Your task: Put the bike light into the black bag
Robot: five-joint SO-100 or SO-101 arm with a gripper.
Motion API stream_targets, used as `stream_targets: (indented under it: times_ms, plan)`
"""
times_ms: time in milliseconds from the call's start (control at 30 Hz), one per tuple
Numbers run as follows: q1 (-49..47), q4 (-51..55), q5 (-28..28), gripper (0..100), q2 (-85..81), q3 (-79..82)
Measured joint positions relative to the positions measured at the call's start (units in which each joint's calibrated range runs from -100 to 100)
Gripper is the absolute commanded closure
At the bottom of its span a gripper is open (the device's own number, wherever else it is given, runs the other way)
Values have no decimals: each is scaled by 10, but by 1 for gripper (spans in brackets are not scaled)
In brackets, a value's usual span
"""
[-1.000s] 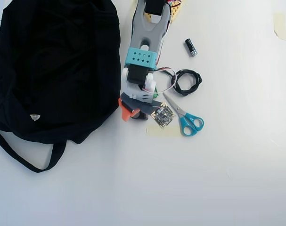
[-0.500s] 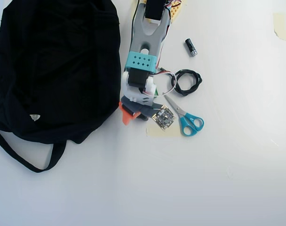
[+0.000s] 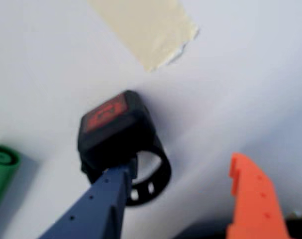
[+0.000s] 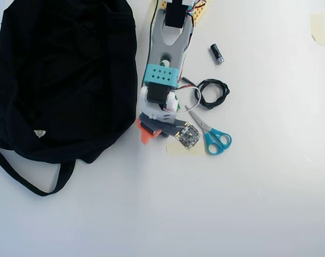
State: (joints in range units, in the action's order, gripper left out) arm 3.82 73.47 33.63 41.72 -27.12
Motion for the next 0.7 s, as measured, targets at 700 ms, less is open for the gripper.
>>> stream_targets:
  times_ms: [700]
  plan:
    - [-9, 0, 7, 86, 48, -46]
